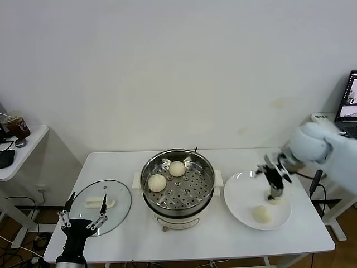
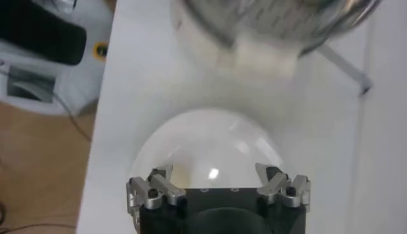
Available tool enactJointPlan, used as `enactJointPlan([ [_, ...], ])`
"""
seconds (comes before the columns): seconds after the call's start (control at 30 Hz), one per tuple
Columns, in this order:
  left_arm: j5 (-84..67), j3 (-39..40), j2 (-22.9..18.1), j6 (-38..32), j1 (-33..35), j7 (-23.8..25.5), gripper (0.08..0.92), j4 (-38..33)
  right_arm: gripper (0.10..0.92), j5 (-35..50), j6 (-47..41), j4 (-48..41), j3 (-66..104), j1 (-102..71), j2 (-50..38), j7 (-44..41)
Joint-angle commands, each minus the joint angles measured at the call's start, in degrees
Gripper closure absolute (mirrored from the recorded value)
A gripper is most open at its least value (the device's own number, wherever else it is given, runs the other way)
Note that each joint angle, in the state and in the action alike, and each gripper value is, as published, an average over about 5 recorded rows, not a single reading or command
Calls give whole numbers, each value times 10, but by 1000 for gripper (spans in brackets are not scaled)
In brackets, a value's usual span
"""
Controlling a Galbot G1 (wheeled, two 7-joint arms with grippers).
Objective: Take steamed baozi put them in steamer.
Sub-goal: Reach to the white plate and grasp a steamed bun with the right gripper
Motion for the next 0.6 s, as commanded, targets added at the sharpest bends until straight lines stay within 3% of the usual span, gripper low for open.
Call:
enactJointPlan([
  [0.03, 2, -6, -4, 0, 6, 0, 177, -2, 203, -96, 59, -31, 165, -247, -16, 47],
  [0.6, 4, -17, -12, -2, 8, -1, 177, 8, 203, -125, 56, -150, 142, -243, 107, 71],
])
